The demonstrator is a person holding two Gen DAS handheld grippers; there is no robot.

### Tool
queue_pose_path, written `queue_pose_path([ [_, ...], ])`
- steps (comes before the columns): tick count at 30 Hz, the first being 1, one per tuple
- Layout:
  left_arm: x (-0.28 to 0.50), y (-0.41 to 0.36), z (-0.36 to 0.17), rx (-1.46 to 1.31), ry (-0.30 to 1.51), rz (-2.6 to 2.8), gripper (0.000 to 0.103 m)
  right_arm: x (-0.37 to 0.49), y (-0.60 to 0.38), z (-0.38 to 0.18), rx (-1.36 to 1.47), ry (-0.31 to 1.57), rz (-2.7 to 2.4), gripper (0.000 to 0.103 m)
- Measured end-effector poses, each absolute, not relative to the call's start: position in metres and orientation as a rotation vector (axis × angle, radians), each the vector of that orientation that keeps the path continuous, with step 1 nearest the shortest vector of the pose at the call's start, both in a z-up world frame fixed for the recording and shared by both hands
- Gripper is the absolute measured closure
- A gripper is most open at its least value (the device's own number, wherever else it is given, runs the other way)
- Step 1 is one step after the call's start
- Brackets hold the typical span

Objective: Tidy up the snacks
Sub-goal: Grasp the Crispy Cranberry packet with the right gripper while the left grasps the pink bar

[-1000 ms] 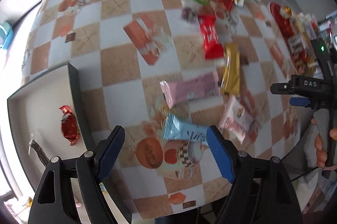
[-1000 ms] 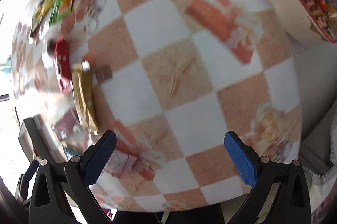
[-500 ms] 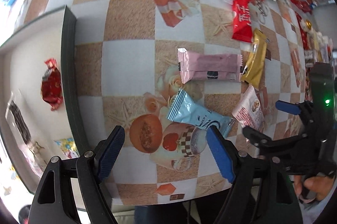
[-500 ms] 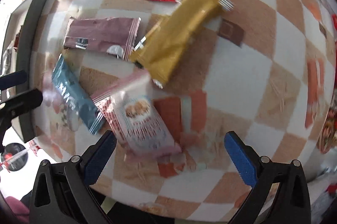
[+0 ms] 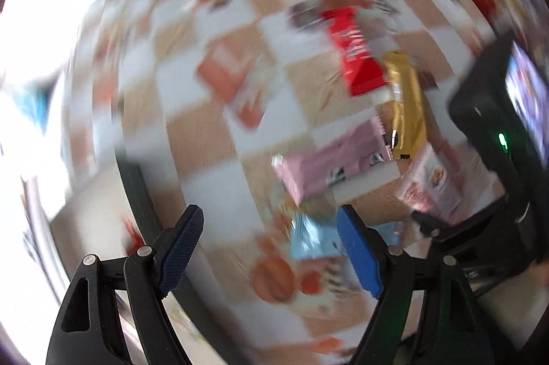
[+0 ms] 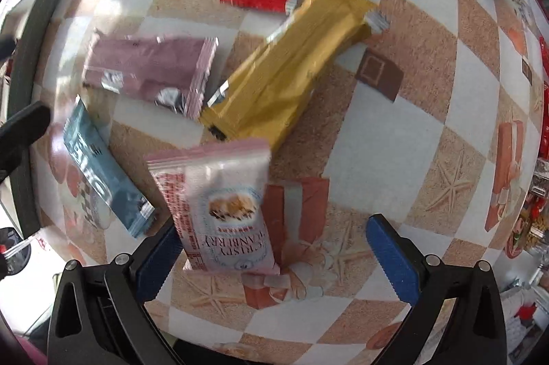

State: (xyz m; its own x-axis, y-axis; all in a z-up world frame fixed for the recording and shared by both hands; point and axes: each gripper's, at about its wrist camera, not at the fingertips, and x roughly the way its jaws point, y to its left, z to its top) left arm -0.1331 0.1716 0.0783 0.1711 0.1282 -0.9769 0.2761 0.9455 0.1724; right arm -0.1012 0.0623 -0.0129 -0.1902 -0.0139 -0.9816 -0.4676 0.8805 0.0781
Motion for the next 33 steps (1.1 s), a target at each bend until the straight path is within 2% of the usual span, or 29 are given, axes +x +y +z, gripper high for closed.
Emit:
queue_pose_path([
  [1,-0.132,0.165,0.078,0.396,1.381,-0.139,0.02,-0.097,0.064,-0.009,-0.367,1.701,0.43,0.006],
  [2,-0.132,0.16,0.078,0.435,1.365,-0.172,0.02,-0.097,0.073,-0.005,-0.37,1.679,0.436,0.017],
  [3,-0.131,0.159,0.077,0.45,1.361,-0.193,0.02,-0.095,0.076,-0.001,-0.374,1.654,0.452,0.032],
  [4,-0.13,0.158,0.075,0.455,1.361,-0.212,0.02,-0.094,0.079,0.003,-0.391,1.638,0.464,0.041],
  [5,-0.128,0.157,0.074,0.456,1.365,-0.226,0.02,-0.093,0.08,0.005,-0.407,1.635,0.475,0.056],
  [6,-0.127,0.156,0.073,0.457,1.368,-0.238,0.02,-0.091,0.081,0.006,-0.412,1.639,0.481,0.063],
  [13,-0.124,0.123,0.06,0.585,1.347,-0.414,0.02,-0.082,0.028,0.006,-0.075,1.742,0.448,0.063],
  [18,-0.124,0.097,0.033,0.744,1.343,-0.497,0.02,-0.089,-0.003,0.007,0.021,1.769,0.388,0.063],
  [20,-0.12,0.095,0.025,0.748,1.37,-0.493,0.018,-0.09,-0.009,0.008,0.039,1.771,0.376,0.063],
  [24,-0.112,0.098,0.025,0.664,1.421,-0.494,0.02,-0.098,-0.013,0.015,0.08,1.761,0.362,0.063],
  [25,-0.11,0.1,0.025,0.633,1.434,-0.502,0.027,-0.098,-0.012,0.014,0.088,1.76,0.36,0.063],
  [26,-0.108,0.102,0.025,0.577,1.455,-0.52,0.042,-0.099,-0.012,0.016,0.098,1.759,0.357,0.063],
  [27,-0.108,0.105,0.027,0.537,1.468,-0.524,0.047,-0.102,-0.01,0.017,0.105,1.757,0.354,0.063],
  [29,-0.107,0.109,0.029,0.505,1.463,-0.489,0.069,-0.105,-0.008,0.017,0.111,1.755,0.349,0.063],
  [31,-0.105,0.118,0.031,0.443,1.478,-0.468,0.074,-0.105,-0.01,0.02,0.104,1.757,0.344,0.063],
  [33,-0.099,0.132,0.033,0.354,1.494,-0.431,0.075,-0.102,-0.022,0.026,0.096,1.757,0.337,0.063],
])
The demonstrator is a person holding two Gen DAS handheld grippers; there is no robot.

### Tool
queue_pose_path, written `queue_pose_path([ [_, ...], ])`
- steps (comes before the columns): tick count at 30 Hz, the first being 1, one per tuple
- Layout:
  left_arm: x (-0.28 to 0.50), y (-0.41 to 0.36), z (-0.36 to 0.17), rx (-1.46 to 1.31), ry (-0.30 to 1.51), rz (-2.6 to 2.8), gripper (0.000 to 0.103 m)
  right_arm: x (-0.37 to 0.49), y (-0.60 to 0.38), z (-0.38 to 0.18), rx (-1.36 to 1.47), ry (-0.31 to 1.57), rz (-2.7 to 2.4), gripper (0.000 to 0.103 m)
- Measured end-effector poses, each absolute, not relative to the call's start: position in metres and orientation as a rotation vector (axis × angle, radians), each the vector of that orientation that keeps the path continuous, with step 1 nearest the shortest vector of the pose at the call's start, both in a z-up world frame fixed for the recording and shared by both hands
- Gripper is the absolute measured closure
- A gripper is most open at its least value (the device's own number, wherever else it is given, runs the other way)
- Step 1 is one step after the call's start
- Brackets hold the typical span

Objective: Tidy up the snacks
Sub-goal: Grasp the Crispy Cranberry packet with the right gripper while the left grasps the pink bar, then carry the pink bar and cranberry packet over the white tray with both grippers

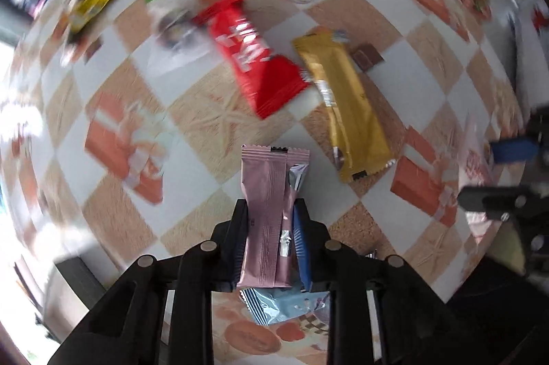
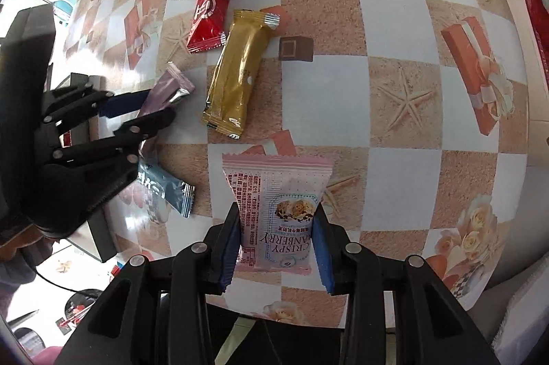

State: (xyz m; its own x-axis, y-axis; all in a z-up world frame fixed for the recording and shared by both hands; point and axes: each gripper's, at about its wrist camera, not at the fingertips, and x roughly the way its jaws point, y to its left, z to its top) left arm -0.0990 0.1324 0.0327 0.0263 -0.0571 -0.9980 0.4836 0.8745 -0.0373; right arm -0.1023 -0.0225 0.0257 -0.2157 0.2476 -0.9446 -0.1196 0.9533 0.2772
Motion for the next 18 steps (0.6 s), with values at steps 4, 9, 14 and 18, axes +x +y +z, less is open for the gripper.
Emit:
queue_pose_path([
  [4,-0.096,0.165,0.042,0.192,1.484,-0.359,0.076,-0.103,-0.014,0.031,0.09,1.754,0.325,0.063],
  [9,-0.105,0.195,0.061,0.091,1.441,-0.321,0.076,-0.101,-0.005,0.04,0.098,1.758,0.316,0.063],
  [14,-0.12,0.217,0.085,0.019,1.395,-0.291,0.076,-0.096,0.007,0.053,0.092,1.752,0.322,0.063],
  [18,-0.12,0.224,0.097,-0.018,1.372,-0.266,0.076,-0.096,0.019,0.058,0.081,1.741,0.33,0.063],
])
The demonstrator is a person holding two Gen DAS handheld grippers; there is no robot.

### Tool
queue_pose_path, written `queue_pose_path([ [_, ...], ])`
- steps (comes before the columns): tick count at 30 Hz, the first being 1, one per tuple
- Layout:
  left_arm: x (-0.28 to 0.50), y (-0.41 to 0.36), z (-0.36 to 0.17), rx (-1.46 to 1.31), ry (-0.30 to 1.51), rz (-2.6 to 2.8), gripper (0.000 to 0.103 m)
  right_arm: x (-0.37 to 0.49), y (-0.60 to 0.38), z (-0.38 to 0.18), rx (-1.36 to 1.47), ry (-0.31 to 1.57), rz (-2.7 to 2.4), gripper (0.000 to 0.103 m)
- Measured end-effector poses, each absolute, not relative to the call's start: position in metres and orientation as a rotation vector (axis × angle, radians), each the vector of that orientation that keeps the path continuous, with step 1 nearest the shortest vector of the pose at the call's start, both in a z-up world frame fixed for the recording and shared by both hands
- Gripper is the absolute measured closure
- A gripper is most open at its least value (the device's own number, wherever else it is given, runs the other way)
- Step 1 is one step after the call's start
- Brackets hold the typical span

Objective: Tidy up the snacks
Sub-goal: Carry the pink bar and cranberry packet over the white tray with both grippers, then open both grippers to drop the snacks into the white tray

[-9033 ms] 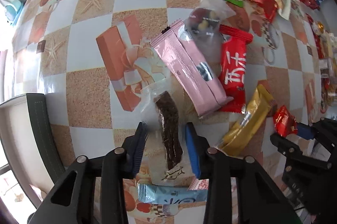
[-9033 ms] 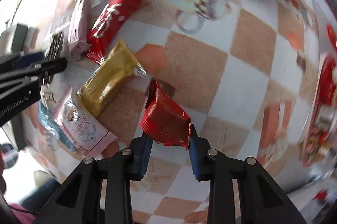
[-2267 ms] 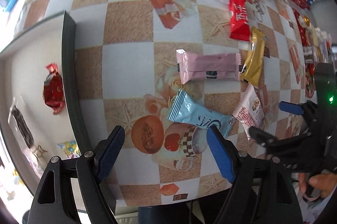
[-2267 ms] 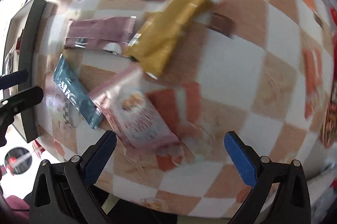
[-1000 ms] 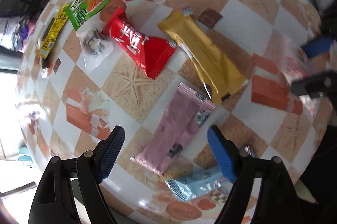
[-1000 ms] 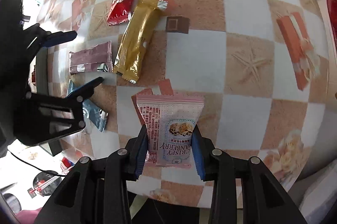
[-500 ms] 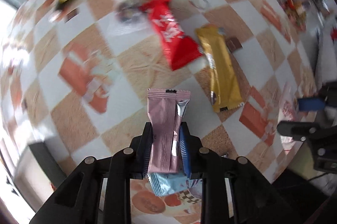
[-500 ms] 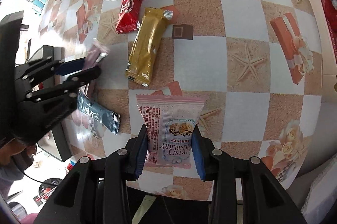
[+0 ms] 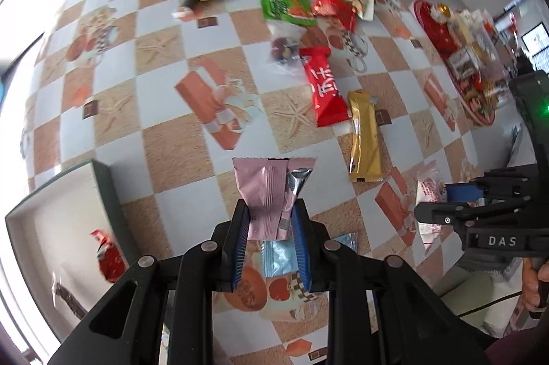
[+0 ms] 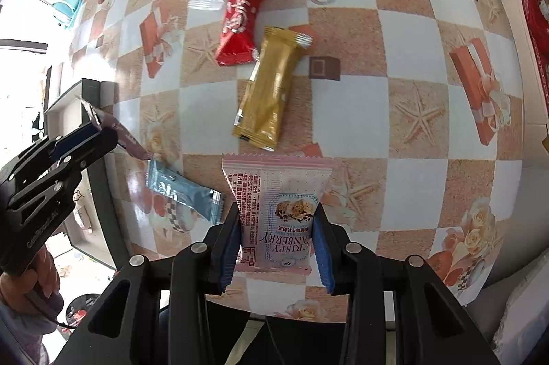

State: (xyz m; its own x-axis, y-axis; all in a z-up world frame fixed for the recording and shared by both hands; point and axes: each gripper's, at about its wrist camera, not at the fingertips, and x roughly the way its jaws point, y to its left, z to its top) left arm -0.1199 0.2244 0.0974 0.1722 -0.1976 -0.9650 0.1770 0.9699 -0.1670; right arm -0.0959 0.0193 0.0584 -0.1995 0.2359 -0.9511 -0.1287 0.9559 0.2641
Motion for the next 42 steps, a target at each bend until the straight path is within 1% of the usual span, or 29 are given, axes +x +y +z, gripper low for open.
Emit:
queue_pose_path([
  [7,-0.118,0.242,0.105,-0.071,1.337,-0.223,0.076,-0.094,0.038,0.066,0.071,1.715,0.341,0.063],
  [18,-0.141,0.294,0.126,-0.179,1.279,-0.118,0.076,-0.085,0.092,0.086,-0.006,1.67,0.427,0.063],
  [28,-0.174,0.355,0.13,-0.272,1.253,0.034,0.076,-0.09,0.177,0.096,-0.133,1.657,0.59,0.063],
  [36,-0.206,0.41,0.122,-0.341,1.263,0.177,0.076,-0.1,0.263,0.099,-0.24,1.645,0.74,0.063],
  [42,-0.222,0.433,0.111,-0.36,1.284,0.235,0.076,-0.109,0.317,0.094,-0.307,1.648,0.818,0.063],
])
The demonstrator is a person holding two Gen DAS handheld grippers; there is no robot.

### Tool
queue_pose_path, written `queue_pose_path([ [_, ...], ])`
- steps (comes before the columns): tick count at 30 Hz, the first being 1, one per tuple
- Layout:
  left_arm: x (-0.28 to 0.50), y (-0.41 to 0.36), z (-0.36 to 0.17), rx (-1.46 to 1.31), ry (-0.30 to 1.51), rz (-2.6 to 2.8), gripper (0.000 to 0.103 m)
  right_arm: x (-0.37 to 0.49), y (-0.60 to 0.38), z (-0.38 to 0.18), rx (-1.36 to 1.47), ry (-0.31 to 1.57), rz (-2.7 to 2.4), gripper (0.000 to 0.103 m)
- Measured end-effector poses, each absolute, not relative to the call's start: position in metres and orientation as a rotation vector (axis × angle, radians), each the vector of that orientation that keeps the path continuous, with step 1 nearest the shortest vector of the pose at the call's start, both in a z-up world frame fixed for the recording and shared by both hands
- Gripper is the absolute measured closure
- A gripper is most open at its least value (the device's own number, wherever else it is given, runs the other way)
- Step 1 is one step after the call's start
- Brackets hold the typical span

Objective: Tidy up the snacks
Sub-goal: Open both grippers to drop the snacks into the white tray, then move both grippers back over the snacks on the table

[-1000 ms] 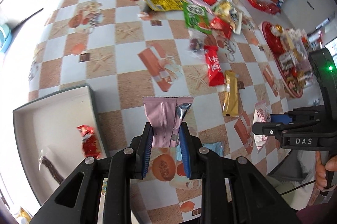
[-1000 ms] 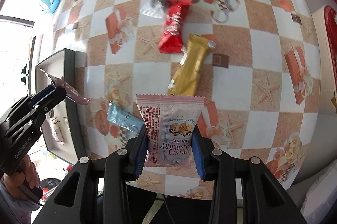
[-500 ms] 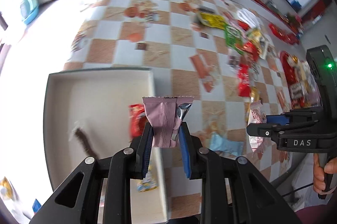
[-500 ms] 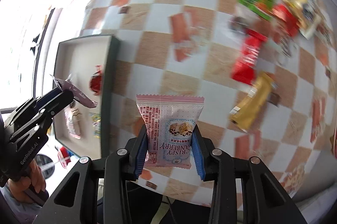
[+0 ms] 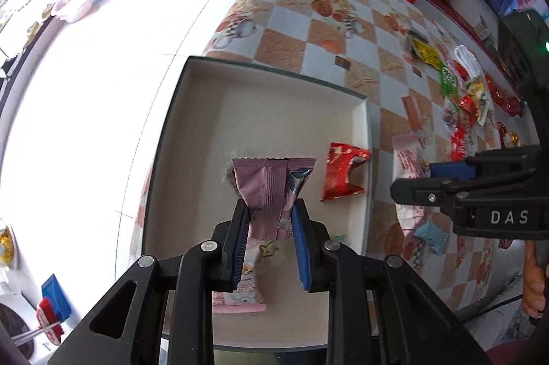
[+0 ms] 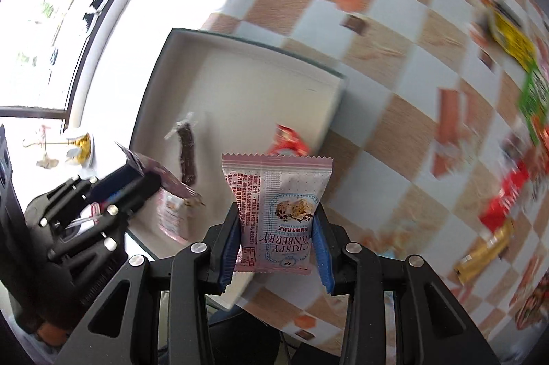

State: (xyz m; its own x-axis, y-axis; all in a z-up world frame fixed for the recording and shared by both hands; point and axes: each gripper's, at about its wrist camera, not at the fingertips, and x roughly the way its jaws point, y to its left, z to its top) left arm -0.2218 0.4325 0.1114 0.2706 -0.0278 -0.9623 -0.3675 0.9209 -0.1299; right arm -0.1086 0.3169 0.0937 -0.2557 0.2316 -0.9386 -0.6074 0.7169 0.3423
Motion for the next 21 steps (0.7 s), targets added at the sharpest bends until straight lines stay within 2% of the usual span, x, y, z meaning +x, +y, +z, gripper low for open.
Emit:
queue_pose_path([
  [10,-0.238,0.435,0.089,-0.387,1.346,0.237,0.075,-0.123,0.358,0.069,-0.393,1.688,0.843,0.062],
  [12,-0.239,0.432,0.087,-0.379,1.357,0.228,0.068,-0.122,0.357,0.067,-0.384,1.7,0.837,0.058],
  [14,-0.238,0.43,0.087,-0.362,1.36,0.233,0.043,-0.12,0.353,0.066,-0.377,1.709,0.828,0.058],
  [17,-0.236,0.424,0.093,-0.335,1.341,0.227,0.033,-0.115,0.343,0.067,-0.36,1.72,0.806,0.057],
  [18,-0.235,0.422,0.095,-0.331,1.337,0.227,0.031,-0.113,0.337,0.068,-0.352,1.721,0.795,0.04],
  [19,-0.233,0.421,0.097,-0.333,1.332,0.223,0.029,-0.111,0.333,0.069,-0.344,1.719,0.783,0.028],
  [20,-0.23,0.419,0.101,-0.343,1.319,0.217,0.026,-0.108,0.326,0.071,-0.331,1.711,0.768,0.011],
  [21,-0.228,0.418,0.104,-0.354,1.307,0.215,0.025,-0.105,0.318,0.074,-0.317,1.698,0.752,0.009],
])
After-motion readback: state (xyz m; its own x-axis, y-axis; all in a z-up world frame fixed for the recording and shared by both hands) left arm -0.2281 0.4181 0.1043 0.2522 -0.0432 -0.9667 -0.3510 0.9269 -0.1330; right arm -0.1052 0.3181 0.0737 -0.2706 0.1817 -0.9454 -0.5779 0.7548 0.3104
